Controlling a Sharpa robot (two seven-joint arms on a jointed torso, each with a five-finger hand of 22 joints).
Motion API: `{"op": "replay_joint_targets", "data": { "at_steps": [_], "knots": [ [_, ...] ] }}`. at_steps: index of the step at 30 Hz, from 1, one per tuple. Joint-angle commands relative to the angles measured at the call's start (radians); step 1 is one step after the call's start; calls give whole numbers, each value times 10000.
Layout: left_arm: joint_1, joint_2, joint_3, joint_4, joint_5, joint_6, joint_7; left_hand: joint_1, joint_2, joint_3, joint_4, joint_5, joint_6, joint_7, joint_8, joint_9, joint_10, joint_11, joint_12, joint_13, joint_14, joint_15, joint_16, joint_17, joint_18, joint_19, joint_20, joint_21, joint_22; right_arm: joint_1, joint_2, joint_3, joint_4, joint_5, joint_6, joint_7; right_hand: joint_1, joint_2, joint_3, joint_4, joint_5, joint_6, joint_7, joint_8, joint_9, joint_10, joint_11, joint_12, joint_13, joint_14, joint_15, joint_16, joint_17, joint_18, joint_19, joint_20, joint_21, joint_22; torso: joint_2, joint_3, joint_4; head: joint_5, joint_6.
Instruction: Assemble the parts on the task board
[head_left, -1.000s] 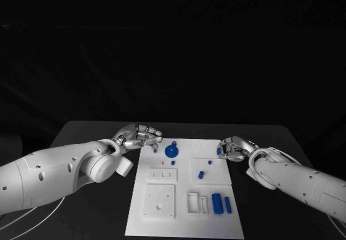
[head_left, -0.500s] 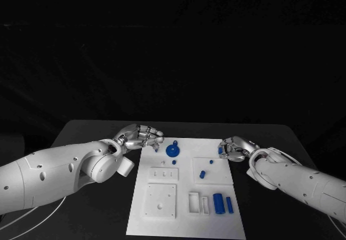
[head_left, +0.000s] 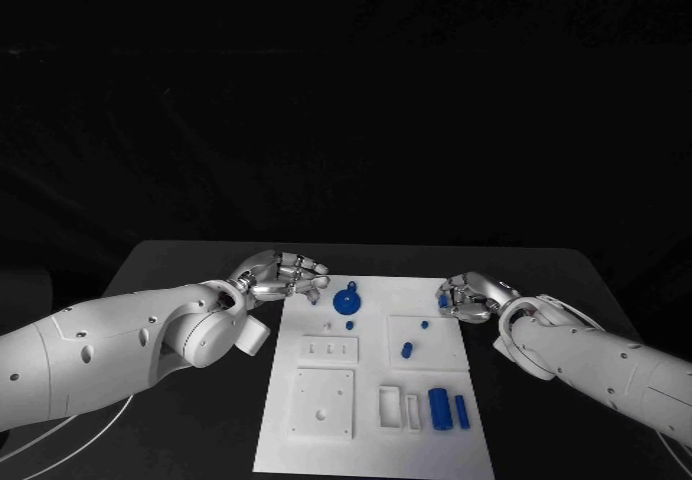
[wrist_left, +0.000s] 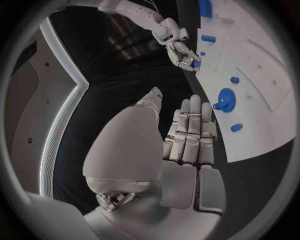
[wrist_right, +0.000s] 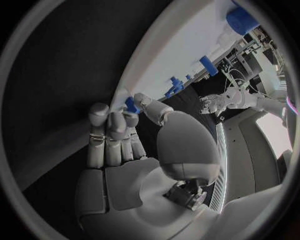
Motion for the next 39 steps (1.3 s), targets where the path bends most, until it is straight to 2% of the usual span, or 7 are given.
{"op": "replay_joint_targets", "data": {
  "at_steps": [1, 7, 16, 21, 27, 34, 39],
  "knots": [
    [6, 12, 6, 16, -40, 63, 95, 74, -4, -73, 2, -40, 68, 205, -59, -11, 29, 23, -68, 16, 73, 22, -55, 11, 200, 17, -17, -57, -12, -60, -4, -36, 1, -156, 200, -37, 25, 99, 75, 2, -54, 290, 213, 61, 8, -44, -7, 38, -15, 1, -44, -34, 16, 536, -63, -21, 56, 161, 14, 17, 3, 14, -28],
    [5, 30, 6, -3, -42, 60, 95, 75, -6, -75, 2, -40, 69, 203, -59, -11, 29, 21, -71, 16, 73, 22, -58, 13, 200, 17, -17, -58, -13, -60, -4, -36, 11, -157, 203, -35, 16, 62, 89, -12, -55, 317, 209, 75, 14, -41, -11, 42, -15, 4, -48, -31, 22, 536, -62, -24, 68, 162, 15, 37, 1, 32, -46],
    [4, 57, 6, -36, -45, 65, 95, 77, -5, -76, 2, -40, 70, 201, -61, -12, 30, 20, -78, 17, 73, 22, -63, 17, 200, 16, -17, -58, -13, -60, -31, -36, 81, -159, 213, -31, 5, 25, 92, -30, -55, 319, 209, 74, 14, -39, -12, 46, -15, 6, -49, -29, 26, 536, -60, -28, 78, 162, -4, 16, -4, 19, -67],
    [4, 66, 5, -66, -45, 72, 98, 77, -3, -77, 3, -40, 71, 200, -62, -12, 31, 19, -80, 18, 74, 23, -65, 19, 199, 16, -17, -59, -13, -60, -49, -36, 121, -159, 195, 11, 34, 58, 148, -52, -54, 403, 188, 120, 34, -42, -29, 46, -19, 3, -63, -33, 30, 536, -65, -35, 82, 157, -9, 24, 11, 7, -72],
    [4, 76, 5, -80, -45, 66, 96, 77, 1, -77, 4, -40, 73, 199, -61, -12, 35, 18, -82, 19, 75, 23, -67, 22, 199, 17, -17, -59, -13, -60, -58, -36, 127, -225, 138, 29, 57, 171, 263, -124, -57, 790, 64, 334, 142, -47, -146, 40, -30, -3, -171, -45, 42, 536, -79, -38, 106, 153, 1, 2, 14, -11, -67],
    [4, 62, 5, -67, -47, 80, 93, 78, 16, -76, 5, -39, 94, 198, -53, -8, 55, 14, -81, 26, 78, 22, -72, 29, 199, 18, -18, -59, -13, -60, -53, -35, 101, -209, 68, 35, -32, 261, 291, -156, -55, 1174, -79, 552, 281, -50, -280, 26, -38, -7, -298, -62, 52, 536, -91, -41, 127, 148, 3, 12, 3, -13, -79],
    [4, 65, 5, -56, -48, 89, 95, 77, 17, -78, 5, -40, 101, 197, -51, -7, 61, 12, -82, 28, 79, 22, -75, 32, 199, 17, -18, -59, -13, -60, -58, -35, 71, -207, 37, 32, -44, 267, 298, -165, -55, 1214, -98, 575, 301, -51, -299, 22, -40, -8, -317, -66, 53, 536, -93, -45, 129, 146, 1, 3, -5, -26, -72]
  ]
}}
